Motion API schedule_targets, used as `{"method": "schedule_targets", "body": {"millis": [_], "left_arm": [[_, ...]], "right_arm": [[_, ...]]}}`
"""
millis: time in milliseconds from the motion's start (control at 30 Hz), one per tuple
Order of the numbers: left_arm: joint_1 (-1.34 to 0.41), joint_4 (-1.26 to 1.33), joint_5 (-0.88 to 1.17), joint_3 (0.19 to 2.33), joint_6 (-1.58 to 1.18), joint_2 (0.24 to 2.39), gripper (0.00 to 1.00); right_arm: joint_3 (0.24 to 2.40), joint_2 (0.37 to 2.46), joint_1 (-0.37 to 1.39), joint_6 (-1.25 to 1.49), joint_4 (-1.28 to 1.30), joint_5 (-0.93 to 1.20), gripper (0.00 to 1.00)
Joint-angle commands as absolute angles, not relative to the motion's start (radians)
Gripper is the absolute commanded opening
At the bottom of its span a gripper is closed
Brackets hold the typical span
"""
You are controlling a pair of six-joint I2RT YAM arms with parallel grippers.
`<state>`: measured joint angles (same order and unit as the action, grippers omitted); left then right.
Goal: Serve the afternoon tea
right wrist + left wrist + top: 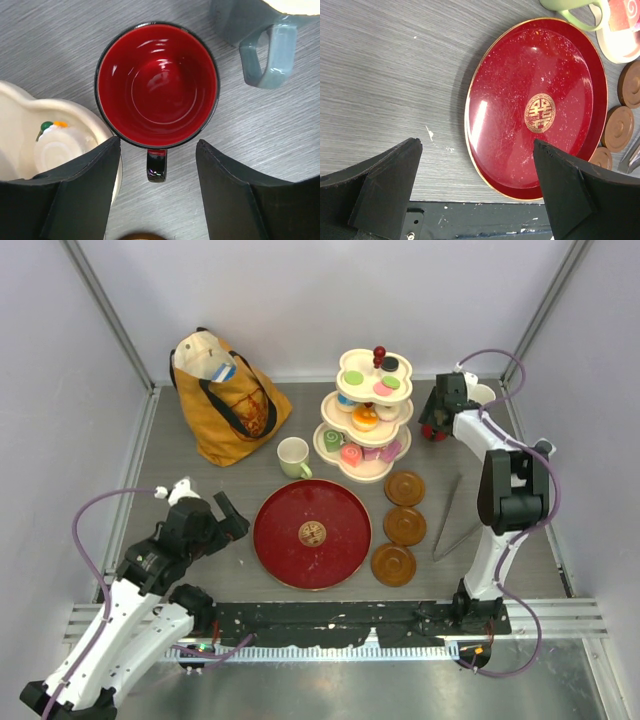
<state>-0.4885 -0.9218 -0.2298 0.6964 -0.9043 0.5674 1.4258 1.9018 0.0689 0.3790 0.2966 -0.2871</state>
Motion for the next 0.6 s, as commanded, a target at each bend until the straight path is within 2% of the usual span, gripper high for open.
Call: {"method": "schedule_targets", "body": {"millis": [0, 133, 167, 233, 267, 300, 333, 400, 467, 567], "left_arm": [[-0.485, -0.893, -0.273, 0.741, -0.882, 0.574, 1.0], [-0.483, -0.899, -0.275, 0.738, -0.887, 0.572, 1.0], [-0.483, -0.9, -0.275, 0.738, -0.888, 0.571, 1.0], [-0.483, -0.91, -0.276, 0.739, -0.89, 0.568, 1.0], [-0.485, -0.917, -0.276, 0.741, -0.893, 0.566, 1.0], [-0.485, -0.922, -0.279, 0.744, -0.894, 0.563, 1.0], [-0.485, -0.928, -0.282, 0.745, -0.897, 0.554, 1.0], [-0.485, -0.945, -0.288, 0.749, -0.902, 0.543, 1.0], [-0.485, -0.957, -0.291, 0.75, -0.908, 0.531, 1.0], [-0.486, -0.963, -0.293, 0.746, -0.914, 0.506, 1.0]], "right_arm": [[1.515, 1.957, 0.064, 0.405, 0.348, -0.364, 0.65], [1.549, 1.991, 0.064, 0.407, 0.368, -0.368, 0.6], [1.554, 1.999, 0.064, 0.403, 0.371, -0.368, 0.54], [1.563, 2.003, 0.064, 0.397, 0.373, -0.37, 0.48], [1.569, 2.005, 0.064, 0.394, 0.373, -0.37, 0.39], [1.574, 2.003, 0.064, 0.391, 0.377, -0.37, 0.35], [1.575, 2.003, 0.064, 0.391, 0.379, -0.377, 0.25], [1.571, 1.988, 0.064, 0.391, 0.387, -0.39, 0.14], [1.549, 1.956, 0.064, 0.391, 0.388, -0.39, 0.08], [1.468, 1.857, 0.071, 0.367, 0.361, -0.383, 0.06]]}}
